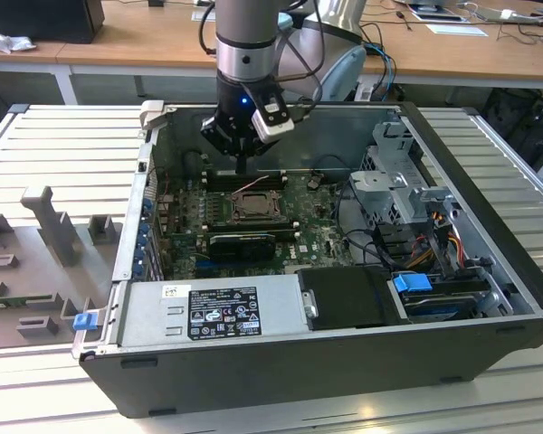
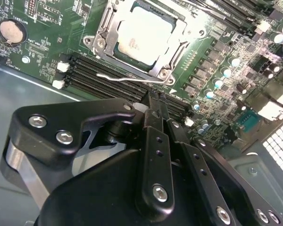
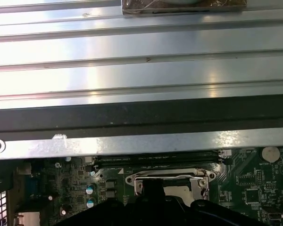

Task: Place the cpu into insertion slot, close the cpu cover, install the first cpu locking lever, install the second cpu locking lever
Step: 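Install the first cpu locking lever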

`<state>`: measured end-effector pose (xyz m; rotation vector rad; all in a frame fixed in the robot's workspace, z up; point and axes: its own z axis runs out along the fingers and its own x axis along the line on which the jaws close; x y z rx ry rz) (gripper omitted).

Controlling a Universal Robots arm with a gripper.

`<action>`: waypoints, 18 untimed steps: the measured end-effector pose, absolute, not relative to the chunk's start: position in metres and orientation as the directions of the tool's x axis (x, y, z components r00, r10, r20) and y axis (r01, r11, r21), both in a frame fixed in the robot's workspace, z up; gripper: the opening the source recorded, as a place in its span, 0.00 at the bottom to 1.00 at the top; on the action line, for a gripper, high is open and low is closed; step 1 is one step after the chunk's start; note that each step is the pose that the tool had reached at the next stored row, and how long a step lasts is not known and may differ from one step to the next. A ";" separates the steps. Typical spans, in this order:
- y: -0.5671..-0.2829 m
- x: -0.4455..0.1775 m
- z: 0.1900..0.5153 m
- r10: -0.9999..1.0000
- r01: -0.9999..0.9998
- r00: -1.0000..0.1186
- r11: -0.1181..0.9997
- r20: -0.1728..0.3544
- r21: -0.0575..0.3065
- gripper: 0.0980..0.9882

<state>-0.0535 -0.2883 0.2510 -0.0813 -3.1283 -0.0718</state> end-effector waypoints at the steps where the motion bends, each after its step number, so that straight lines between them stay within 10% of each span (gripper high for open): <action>1: -0.288 -0.054 0.250 0.045 0.045 -0.999 0.998 0.013 0.046 0.01; 18: -0.284 -0.039 0.229 -0.031 -0.031 -0.999 0.998 0.013 0.048 0.01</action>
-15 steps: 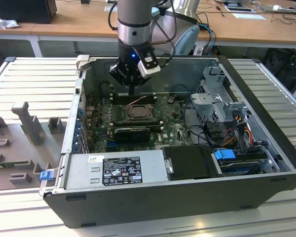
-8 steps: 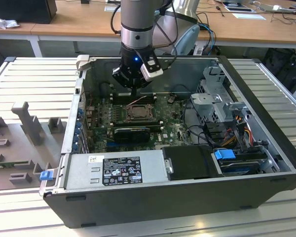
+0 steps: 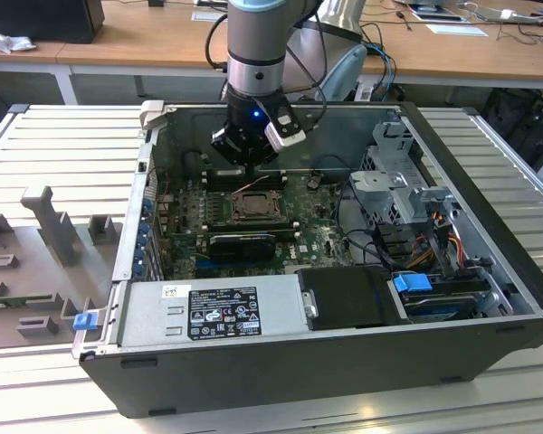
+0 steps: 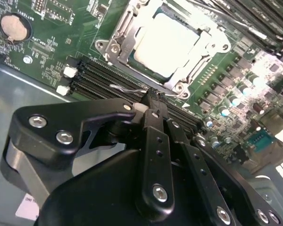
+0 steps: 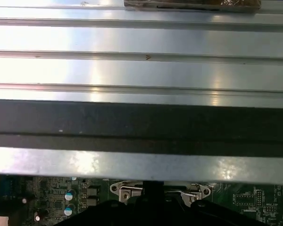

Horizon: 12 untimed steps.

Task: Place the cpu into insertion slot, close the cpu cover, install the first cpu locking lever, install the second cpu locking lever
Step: 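Install the first cpu locking lever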

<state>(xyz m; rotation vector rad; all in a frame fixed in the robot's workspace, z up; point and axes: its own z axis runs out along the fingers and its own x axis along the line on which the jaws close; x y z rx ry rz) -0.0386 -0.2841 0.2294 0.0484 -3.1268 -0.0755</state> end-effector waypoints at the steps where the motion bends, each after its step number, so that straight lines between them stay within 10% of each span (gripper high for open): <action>1: -0.283 -0.038 0.229 -0.032 -0.032 -0.999 0.998 0.013 0.049 0.01; 12: -0.280 -0.029 0.226 -0.036 -0.035 -0.999 0.998 0.012 0.057 0.01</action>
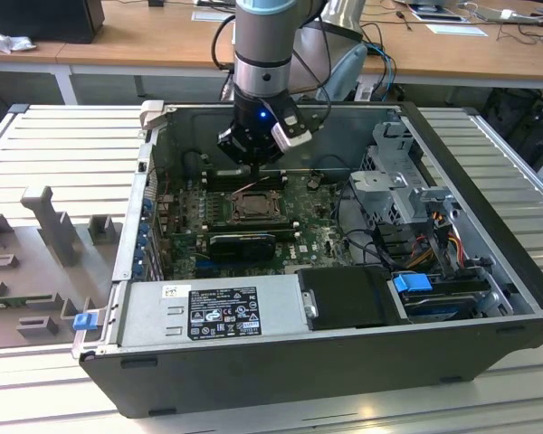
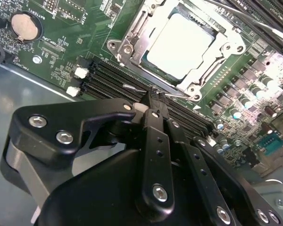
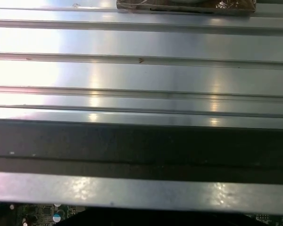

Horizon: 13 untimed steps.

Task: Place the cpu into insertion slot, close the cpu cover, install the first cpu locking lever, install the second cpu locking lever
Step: 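Install the first cpu locking lever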

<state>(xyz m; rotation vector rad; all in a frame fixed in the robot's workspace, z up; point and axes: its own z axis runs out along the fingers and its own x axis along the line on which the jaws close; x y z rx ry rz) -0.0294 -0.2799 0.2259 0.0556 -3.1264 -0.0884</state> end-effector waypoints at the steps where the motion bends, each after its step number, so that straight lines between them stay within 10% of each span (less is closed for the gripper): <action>1: -0.280 -0.029 0.226 -0.036 -0.035 -0.999 0.998 0.012 0.060 0.01; 13: -0.284 -0.025 0.219 -0.037 -0.038 -0.999 0.997 -0.010 0.063 0.01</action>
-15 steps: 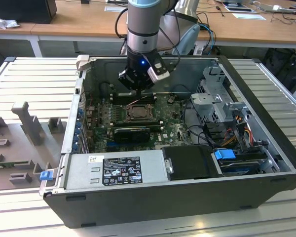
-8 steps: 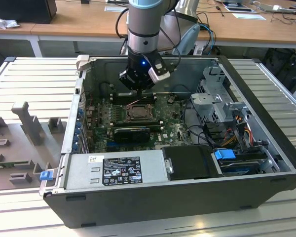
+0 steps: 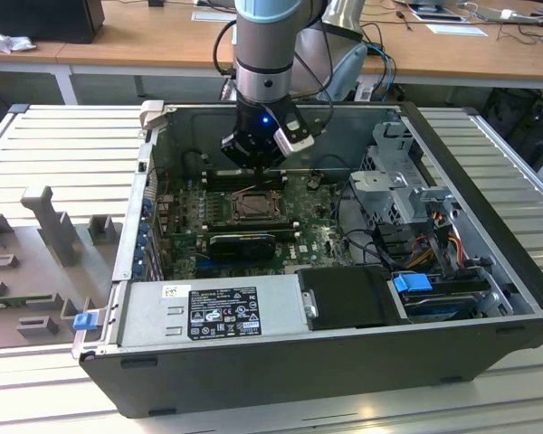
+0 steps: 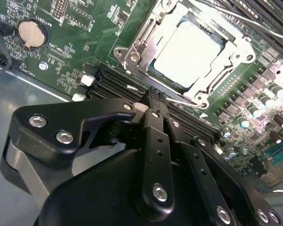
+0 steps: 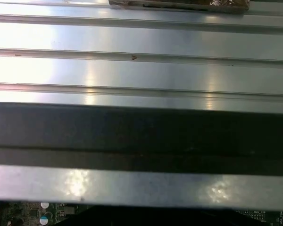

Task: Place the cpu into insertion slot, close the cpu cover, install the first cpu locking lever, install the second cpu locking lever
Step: 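Install the first cpu locking lever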

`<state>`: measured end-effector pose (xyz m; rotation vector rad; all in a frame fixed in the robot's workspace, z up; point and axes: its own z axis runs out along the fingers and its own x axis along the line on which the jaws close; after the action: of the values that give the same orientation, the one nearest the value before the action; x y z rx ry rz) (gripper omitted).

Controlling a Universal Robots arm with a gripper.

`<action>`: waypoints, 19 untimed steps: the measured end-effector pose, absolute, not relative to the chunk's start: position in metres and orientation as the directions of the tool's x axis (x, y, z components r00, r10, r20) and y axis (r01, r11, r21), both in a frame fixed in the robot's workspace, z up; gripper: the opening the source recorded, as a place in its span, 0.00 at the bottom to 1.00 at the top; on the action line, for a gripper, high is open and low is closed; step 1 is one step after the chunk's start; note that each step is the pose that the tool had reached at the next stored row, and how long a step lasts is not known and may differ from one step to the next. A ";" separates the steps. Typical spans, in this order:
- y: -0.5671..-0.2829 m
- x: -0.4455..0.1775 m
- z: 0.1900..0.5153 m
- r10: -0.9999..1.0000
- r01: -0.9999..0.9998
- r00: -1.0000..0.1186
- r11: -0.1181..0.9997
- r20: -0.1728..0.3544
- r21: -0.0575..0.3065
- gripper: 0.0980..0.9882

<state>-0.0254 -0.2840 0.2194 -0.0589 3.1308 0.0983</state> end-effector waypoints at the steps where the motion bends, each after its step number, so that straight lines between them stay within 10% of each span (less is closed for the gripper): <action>1: -0.284 -0.024 0.219 -0.037 -0.038 -0.999 0.997 -0.010 0.065 0.01; 19: -0.284 -0.022 0.215 -0.039 -0.040 -0.999 0.996 -0.011 0.082 0.01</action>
<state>-0.0221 -0.2840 0.2148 -0.0624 3.1293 0.1294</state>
